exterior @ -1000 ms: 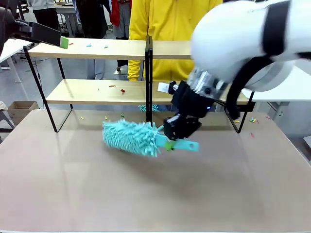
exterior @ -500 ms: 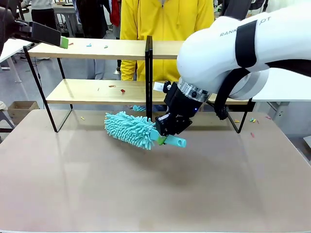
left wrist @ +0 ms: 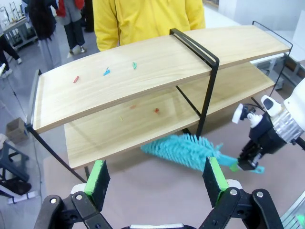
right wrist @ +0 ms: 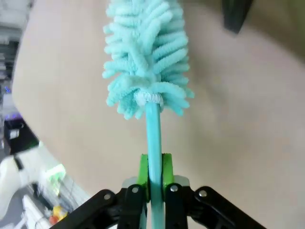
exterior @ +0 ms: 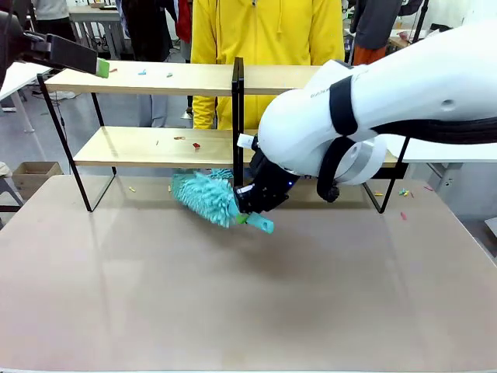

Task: Clean the shelves.
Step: Clean another randomly selected level of the Shelf with the Duster.

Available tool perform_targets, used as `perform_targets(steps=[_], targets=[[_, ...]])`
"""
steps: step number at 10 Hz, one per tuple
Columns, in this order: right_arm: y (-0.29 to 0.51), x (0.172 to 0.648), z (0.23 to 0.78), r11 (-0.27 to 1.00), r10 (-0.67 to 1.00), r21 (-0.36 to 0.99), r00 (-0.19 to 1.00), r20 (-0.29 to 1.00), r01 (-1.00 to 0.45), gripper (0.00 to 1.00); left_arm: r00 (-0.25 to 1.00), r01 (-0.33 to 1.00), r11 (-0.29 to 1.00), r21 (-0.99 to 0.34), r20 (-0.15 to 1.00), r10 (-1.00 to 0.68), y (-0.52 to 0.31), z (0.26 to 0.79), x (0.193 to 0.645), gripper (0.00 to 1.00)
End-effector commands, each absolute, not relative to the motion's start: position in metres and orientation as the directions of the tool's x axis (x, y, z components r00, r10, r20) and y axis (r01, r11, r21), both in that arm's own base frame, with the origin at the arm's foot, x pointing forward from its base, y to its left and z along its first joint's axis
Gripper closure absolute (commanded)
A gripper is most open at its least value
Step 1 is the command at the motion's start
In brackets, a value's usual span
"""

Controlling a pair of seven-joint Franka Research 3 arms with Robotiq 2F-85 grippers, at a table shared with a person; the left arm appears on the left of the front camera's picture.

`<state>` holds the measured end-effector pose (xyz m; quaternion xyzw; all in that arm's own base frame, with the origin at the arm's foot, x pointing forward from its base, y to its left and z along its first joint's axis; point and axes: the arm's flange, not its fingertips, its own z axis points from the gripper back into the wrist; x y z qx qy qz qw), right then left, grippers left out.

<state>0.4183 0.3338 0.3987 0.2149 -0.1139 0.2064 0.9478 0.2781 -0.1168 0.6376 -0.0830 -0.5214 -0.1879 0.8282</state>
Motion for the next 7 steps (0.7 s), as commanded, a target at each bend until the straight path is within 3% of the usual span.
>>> perform_targets(steps=[1, 7], targets=[[0.351, 0.422, 0.401, 0.866, 0.248, 0.317, 0.883, 0.398, -0.386, 0.87, 0.384, 0.396, 0.916, 0.059, 0.896, -0.224, -0.116, 0.638, 0.278, 0.0], [0.364, 0.432, 0.383, 0.915, 0.185, 0.258, 0.893, 0.41, -0.309, 0.87, 0.384, 0.396, 0.916, 0.059, 0.896, -0.224, -0.116, 0.638, 0.278, 0.0]])
